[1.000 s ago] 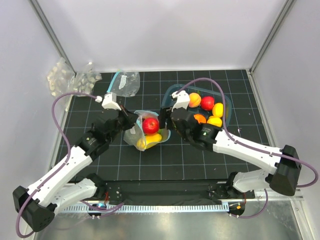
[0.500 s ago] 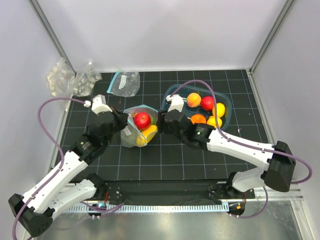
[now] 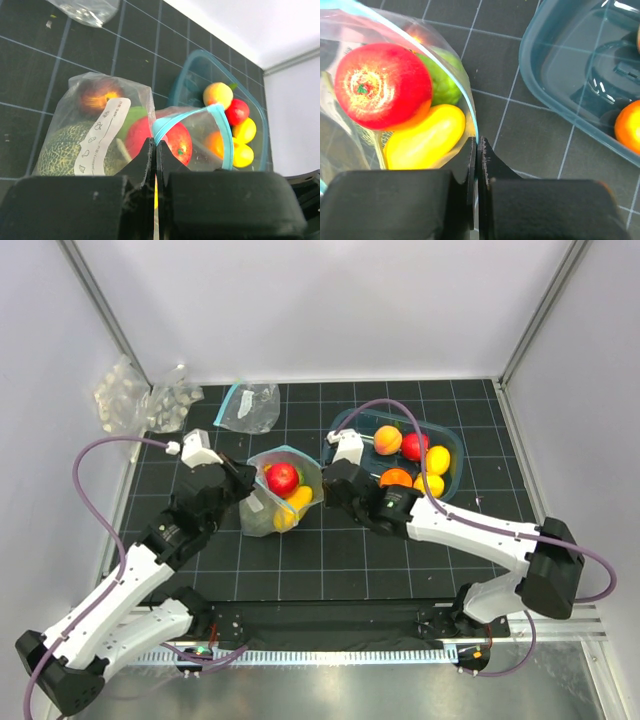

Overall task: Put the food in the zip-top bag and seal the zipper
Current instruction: Adjust the zipper food storage bag at the center of the board.

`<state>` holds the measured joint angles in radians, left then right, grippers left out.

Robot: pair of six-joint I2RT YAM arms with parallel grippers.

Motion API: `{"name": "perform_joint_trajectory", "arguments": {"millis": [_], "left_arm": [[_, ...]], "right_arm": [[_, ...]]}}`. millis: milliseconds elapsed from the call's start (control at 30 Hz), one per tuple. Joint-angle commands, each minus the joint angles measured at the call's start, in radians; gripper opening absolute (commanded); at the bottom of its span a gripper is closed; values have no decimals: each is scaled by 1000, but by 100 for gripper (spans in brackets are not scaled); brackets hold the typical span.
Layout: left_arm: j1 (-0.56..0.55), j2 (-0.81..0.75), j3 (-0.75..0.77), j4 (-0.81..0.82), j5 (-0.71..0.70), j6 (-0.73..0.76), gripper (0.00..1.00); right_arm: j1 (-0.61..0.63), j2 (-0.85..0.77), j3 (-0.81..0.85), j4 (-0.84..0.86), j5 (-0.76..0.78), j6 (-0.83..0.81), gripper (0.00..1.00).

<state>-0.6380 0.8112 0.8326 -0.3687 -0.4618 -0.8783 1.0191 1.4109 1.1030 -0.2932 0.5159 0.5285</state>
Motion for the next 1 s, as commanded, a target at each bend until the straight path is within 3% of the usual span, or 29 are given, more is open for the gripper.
{"name": "perform_joint_trajectory", "arguments": {"millis": [0, 100, 200, 267, 333, 500, 967], "left_arm": [[8, 16, 19, 66, 70, 12, 0], [6, 31, 11, 135, 159, 30, 0], [6, 52, -12, 267, 369, 44, 0], [8, 81, -4, 318, 510, 45, 0], [6, 97, 5, 332, 564, 48, 0], [6, 109, -3, 359, 598, 47, 0], [6, 232, 17, 364, 652, 33, 1]], "right_arm": [[3, -101, 0, 49, 88, -38, 1], [4, -213, -61, 106, 136, -87, 1], [3, -317, -126, 170, 141, -119, 1], [4, -339, -149, 216, 83, -145, 1], [4, -322, -131, 198, 35, -145, 1], [4, -218, -65, 164, -89, -170, 1], [10, -202, -71, 200, -191, -194, 1]]}}
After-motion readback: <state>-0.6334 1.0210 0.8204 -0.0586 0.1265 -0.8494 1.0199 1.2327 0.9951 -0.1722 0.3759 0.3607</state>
